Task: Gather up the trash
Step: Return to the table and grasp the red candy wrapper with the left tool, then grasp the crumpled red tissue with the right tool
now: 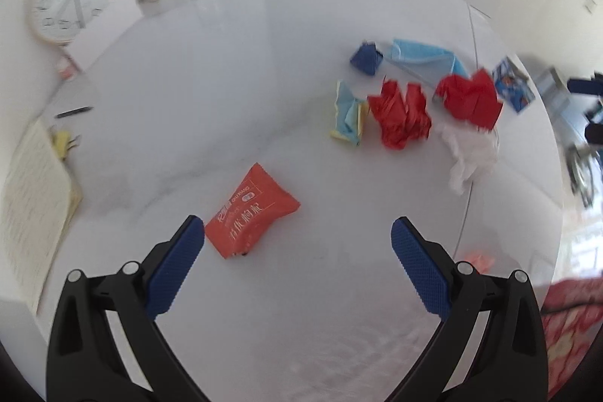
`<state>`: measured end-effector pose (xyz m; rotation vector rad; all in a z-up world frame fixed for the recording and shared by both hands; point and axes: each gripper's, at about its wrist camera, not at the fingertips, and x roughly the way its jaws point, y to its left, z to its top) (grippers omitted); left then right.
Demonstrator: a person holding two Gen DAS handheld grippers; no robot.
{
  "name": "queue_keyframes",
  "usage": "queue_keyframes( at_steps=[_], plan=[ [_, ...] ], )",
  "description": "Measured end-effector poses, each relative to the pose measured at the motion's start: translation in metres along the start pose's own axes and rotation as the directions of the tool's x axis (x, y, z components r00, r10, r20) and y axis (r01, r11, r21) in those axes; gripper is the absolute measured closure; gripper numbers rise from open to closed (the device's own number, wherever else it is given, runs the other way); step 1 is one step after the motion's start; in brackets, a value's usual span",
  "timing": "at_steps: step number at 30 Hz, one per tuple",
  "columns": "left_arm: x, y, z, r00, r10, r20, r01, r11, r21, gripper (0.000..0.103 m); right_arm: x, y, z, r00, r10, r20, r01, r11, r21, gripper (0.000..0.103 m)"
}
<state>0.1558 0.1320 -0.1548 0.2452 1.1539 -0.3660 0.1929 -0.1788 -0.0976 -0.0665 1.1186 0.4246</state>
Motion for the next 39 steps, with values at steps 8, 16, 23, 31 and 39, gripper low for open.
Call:
queue_keyframes(
  at_steps=[8, 16, 23, 31, 39],
  plan=[
    [0.05, 0.032, 0.017, 0.992, -0.109, -0.071, 0.117, 0.986, 0.118, 0.02, 0.022, 0.019, 0.015, 0.995, -0.059, -0.077, 0.059, 0.998, 0.0, 0.002],
    [0.061, 0.038, 0.01, 0.98, -0.161, -0.117, 0.189, 0.939, 0.287, 0.021, 0.038, 0.023, 0.027, 0.99, -0.068, -0.123, 0.073, 0.997, 0.035, 0.002],
    [0.068, 0.04, 0.009, 0.977, -0.181, -0.114, 0.208, 0.926, 0.314, 0.048, 0.051, 0.033, 0.037, 0.987, -0.063, -0.145, 0.068, 0.997, 0.031, 0.002],
    [0.067, 0.044, -0.007, 0.981, -0.181, -0.068, 0.193, 0.943, 0.271, 0.062, 0.068, 0.044, 0.053, 0.988, -0.027, -0.152, 0.025, 1.0, -0.015, 0.002],
    [0.024, 0.044, -0.008, 0.988, -0.132, 0.076, 0.128, 0.99, 0.057, 0.062, 0.114, 0.05, 0.095, 0.983, 0.115, -0.141, -0.13, 0.986, -0.104, 0.003]
  ],
)
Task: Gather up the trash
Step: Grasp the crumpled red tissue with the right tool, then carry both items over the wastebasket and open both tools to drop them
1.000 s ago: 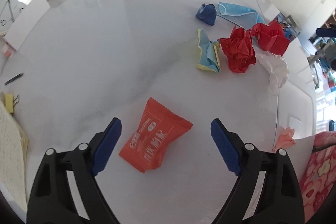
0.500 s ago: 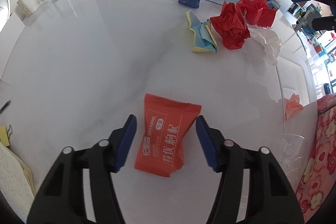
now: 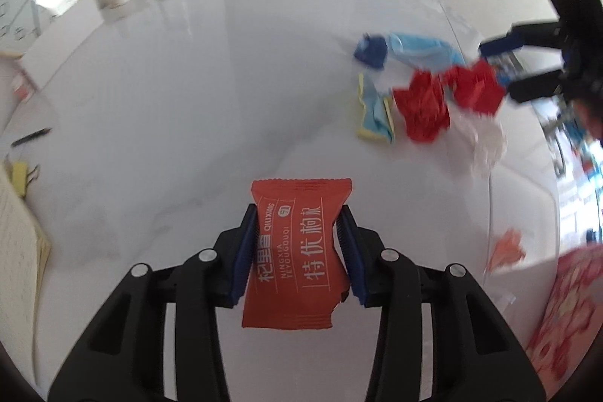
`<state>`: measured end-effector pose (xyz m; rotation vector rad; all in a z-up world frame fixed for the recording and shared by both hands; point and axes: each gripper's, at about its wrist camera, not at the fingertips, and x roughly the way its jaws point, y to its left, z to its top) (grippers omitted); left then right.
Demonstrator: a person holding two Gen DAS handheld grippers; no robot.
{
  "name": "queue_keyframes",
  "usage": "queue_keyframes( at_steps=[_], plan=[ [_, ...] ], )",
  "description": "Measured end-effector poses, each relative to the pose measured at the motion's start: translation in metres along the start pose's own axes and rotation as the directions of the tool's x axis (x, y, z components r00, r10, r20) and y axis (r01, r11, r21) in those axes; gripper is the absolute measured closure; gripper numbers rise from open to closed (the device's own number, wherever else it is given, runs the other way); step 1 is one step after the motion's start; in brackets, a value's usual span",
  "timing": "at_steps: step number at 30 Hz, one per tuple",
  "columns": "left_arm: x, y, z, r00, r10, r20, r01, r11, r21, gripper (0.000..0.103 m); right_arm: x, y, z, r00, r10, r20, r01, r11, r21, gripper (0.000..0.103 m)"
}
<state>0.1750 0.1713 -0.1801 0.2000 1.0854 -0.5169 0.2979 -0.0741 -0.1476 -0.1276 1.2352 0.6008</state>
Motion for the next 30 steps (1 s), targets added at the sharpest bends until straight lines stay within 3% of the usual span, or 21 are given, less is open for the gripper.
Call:
queue_keyframes(
  at_steps=[4, 8, 10, 11, 12, 13, 15, 21, 26, 30],
  plan=[
    [-0.017, -0.005, 0.003, 0.998, 0.034, 0.043, -0.026, 0.986, -0.164, 0.062, 0.031, 0.012, 0.015, 0.998, -0.031, -0.06, 0.024, 0.993, -0.114, 0.003],
    [-0.024, -0.013, 0.001, 0.996, 0.075, 0.039, -0.063, 0.965, -0.255, 0.062, 0.06, 0.022, 0.019, 0.99, -0.089, -0.113, 0.065, 0.978, -0.2, 0.003],
    [-0.027, -0.021, -0.002, 0.997, 0.075, 0.033, -0.062, 0.956, -0.286, 0.062, 0.072, 0.025, 0.016, 0.98, -0.139, -0.139, 0.104, 0.967, -0.234, 0.021],
    [-0.029, -0.025, -0.002, 0.997, 0.072, 0.033, -0.059, 0.954, -0.294, 0.062, 0.074, 0.025, 0.015, 0.978, -0.142, -0.153, 0.105, 0.968, -0.226, 0.042],
    [-0.032, -0.029, -0.004, 0.997, 0.069, 0.035, -0.055, 0.951, -0.303, 0.062, 0.075, 0.021, 0.013, 0.978, -0.134, -0.161, 0.1, 0.974, -0.204, 0.055],
    [-0.035, -0.034, -0.005, 0.997, 0.066, 0.038, -0.051, 0.95, -0.308, 0.062, 0.072, 0.019, 0.012, 0.981, -0.122, -0.151, 0.093, 0.978, -0.186, 0.056],
    [-0.04, -0.044, -0.004, 0.996, 0.086, 0.038, -0.071, 0.952, -0.299, 0.062, 0.063, 0.015, 0.009, 0.985, -0.106, -0.134, 0.083, 0.983, -0.164, 0.063],
    [-0.057, -0.086, 0.009, 0.99, 0.137, 0.034, -0.126, 0.966, -0.225, 0.062, -0.021, -0.002, -0.017, 0.999, -0.026, 0.029, 0.027, 0.999, -0.043, 0.063],
    [-0.065, -0.155, 0.034, 0.994, 0.101, 0.049, -0.095, 0.989, -0.109, 0.062, -0.095, -0.026, -0.085, 0.993, -0.038, 0.11, 0.034, 0.999, 0.031, 0.063],
    [-0.06, -0.229, 0.054, 0.998, 0.0, 0.057, 0.0, 1.0, -0.013, 0.062, -0.137, -0.06, -0.143, 0.987, -0.087, 0.133, 0.07, 0.989, 0.134, 0.062]
  ],
)
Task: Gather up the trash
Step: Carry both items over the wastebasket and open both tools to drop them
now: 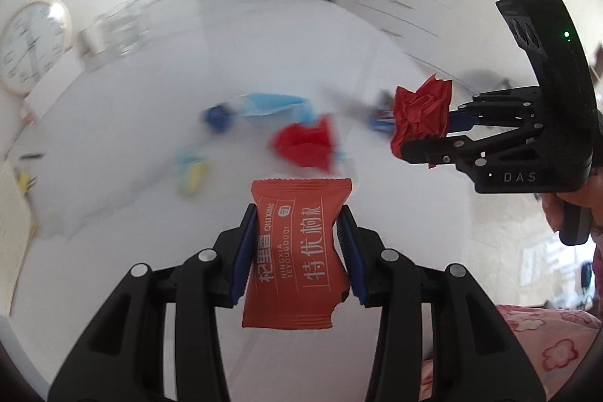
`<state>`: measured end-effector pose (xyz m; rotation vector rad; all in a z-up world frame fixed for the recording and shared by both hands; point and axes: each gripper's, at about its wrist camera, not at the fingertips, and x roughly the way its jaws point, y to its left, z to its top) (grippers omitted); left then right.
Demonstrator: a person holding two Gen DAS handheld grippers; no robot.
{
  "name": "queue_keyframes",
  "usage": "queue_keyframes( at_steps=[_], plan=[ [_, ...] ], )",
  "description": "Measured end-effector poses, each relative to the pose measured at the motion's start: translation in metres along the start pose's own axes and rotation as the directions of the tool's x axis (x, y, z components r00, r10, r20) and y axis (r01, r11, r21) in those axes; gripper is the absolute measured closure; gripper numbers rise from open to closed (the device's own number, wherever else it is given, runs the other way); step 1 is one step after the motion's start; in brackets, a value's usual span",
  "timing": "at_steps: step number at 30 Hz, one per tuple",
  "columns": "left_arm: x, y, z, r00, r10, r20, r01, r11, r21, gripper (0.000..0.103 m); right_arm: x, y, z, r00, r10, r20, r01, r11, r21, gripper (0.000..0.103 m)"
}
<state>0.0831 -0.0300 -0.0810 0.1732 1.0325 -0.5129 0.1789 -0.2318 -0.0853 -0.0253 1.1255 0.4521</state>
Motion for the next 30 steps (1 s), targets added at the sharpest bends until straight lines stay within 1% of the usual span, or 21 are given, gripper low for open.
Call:
queue_keyframes(
  at_steps=[1, 3, 5, 7, 9, 10, 13, 17, 20, 21, 23, 25, 27, 30],
  plan=[
    [0.006, -0.026, 0.004, 0.999, -0.038, -0.004, 0.039, 0.999, 0.032, 0.061, -0.013, -0.017, -0.015, 1.0, -0.028, 0.004, 0.028, 0.999, 0.032, 0.062],
    [0.016, -0.063, 0.008, 0.996, -0.091, -0.023, 0.093, 0.993, 0.072, 0.061, -0.031, -0.047, -0.047, 0.997, -0.071, -0.001, 0.071, 0.993, 0.09, 0.061],
    [0.032, -0.108, 0.011, 0.986, -0.156, -0.056, 0.162, 0.98, 0.119, 0.061, -0.041, -0.075, -0.074, 0.995, -0.104, -0.008, 0.104, 0.984, 0.142, 0.061],
    [0.049, -0.148, 0.011, 0.976, -0.195, -0.1, 0.209, 0.965, 0.159, 0.061, -0.051, -0.099, -0.098, 0.992, -0.122, -0.013, 0.122, 0.974, 0.189, 0.061],
    [0.065, -0.182, 0.008, 0.968, -0.21, -0.137, 0.234, 0.953, 0.194, 0.061, -0.066, -0.126, -0.123, 0.993, -0.122, -0.008, 0.12, 0.966, 0.229, 0.061],
    [0.076, -0.202, 0.007, 0.964, -0.212, -0.162, 0.243, 0.947, 0.208, 0.061, -0.069, -0.133, -0.132, 0.993, -0.12, -0.007, 0.118, 0.964, 0.237, 0.061],
    [0.102, -0.241, 0.003, 0.952, -0.212, -0.22, 0.259, 0.942, 0.216, 0.061, -0.078, -0.161, -0.152, 0.993, -0.114, -0.007, 0.113, 0.962, 0.251, 0.061],
    [0.132, -0.277, 0.0, 0.95, -0.189, -0.248, 0.244, 0.945, 0.216, 0.061, -0.089, -0.191, -0.171, 0.996, -0.087, -0.005, 0.086, 0.963, 0.255, 0.06],
    [0.146, -0.295, -0.001, 0.954, -0.165, -0.248, 0.222, 0.95, 0.219, 0.059, -0.092, -0.207, -0.182, 0.998, -0.065, -0.009, 0.065, 0.967, 0.245, 0.06],
    [0.148, -0.295, -0.002, 0.955, -0.16, -0.251, 0.216, 0.952, 0.217, 0.053, -0.091, -0.211, -0.184, 0.999, -0.053, -0.009, 0.054, 0.969, 0.241, 0.06],
    [0.152, -0.297, 0.001, 0.959, -0.143, -0.245, 0.197, 0.957, 0.213, 0.037, -0.092, -0.217, -0.19, 0.999, -0.039, -0.01, 0.041, 0.971, 0.235, 0.06],
    [0.146, -0.3, 0.001, 0.964, -0.135, -0.228, 0.184, 0.96, 0.21, 0.027, -0.09, -0.219, -0.193, 1.0, -0.024, -0.009, 0.025, 0.973, 0.23, 0.06],
    [0.138, -0.301, 0.002, 0.969, -0.127, -0.211, 0.171, 0.963, 0.209, 0.024, -0.089, -0.22, -0.195, 1.0, -0.007, -0.007, 0.009, 0.974, 0.227, 0.059],
    [0.12, -0.293, 0.008, 0.976, -0.12, -0.183, 0.152, 0.974, 0.17, 0.019, -0.087, -0.22, -0.197, 1.0, 0.005, -0.005, -0.004, 0.976, 0.218, 0.059]
  ],
)
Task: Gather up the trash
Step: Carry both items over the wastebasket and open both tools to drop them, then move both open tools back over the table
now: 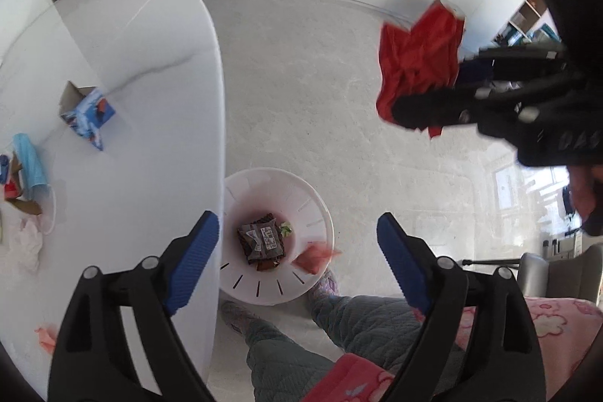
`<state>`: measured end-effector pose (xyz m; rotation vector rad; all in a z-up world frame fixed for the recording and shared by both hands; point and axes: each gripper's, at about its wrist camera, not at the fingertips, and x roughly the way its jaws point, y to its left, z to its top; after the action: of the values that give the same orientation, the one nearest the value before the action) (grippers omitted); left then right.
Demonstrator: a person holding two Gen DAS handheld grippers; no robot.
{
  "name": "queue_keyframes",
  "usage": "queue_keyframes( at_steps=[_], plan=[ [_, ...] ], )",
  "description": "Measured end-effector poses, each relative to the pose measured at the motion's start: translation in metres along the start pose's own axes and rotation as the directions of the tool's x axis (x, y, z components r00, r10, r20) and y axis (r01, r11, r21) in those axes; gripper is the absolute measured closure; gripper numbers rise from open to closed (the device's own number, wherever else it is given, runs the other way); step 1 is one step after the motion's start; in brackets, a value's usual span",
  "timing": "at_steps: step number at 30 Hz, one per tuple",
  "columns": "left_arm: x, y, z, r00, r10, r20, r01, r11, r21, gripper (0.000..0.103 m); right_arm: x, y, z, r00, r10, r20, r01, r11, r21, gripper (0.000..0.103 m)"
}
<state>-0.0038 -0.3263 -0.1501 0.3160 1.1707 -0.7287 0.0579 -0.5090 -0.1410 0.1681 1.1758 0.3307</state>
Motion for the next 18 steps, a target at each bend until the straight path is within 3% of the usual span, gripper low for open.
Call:
queue_keyframes(
  at_steps=[2, 8, 10, 14, 18],
  plan=[
    [-0.019, 0.011, -0.004, 0.999, 0.011, 0.032, -0.009, 0.999, -0.047, 0.013, 0.004, 0.003, -0.002, 1.0, 0.01, -0.004, -0.01, 1.0, -0.007, 0.059],
    [-0.074, 0.056, -0.015, 0.991, 0.104, 0.088, -0.088, 0.982, -0.17, 0.011, 0.026, 0.016, -0.014, 0.999, 0.015, -0.043, -0.016, 0.999, -0.034, 0.056],
    [-0.088, 0.064, -0.014, 0.985, 0.145, 0.094, -0.125, 0.973, -0.195, 0.008, 0.038, 0.023, -0.02, 0.997, 0.014, -0.074, -0.018, 0.999, -0.047, 0.048],
    [-0.113, 0.089, -0.032, 0.975, 0.197, 0.103, -0.165, 0.952, -0.259, 0.008, 0.059, 0.036, -0.029, 0.992, -0.032, -0.12, 0.023, 0.997, -0.069, 0.017],
    [-0.121, 0.11, -0.046, 0.969, 0.235, 0.078, -0.199, 0.926, -0.321, 0.008, 0.06, 0.044, -0.026, 0.993, -0.05, -0.11, 0.045, 0.998, -0.042, 0.007]
  ],
)
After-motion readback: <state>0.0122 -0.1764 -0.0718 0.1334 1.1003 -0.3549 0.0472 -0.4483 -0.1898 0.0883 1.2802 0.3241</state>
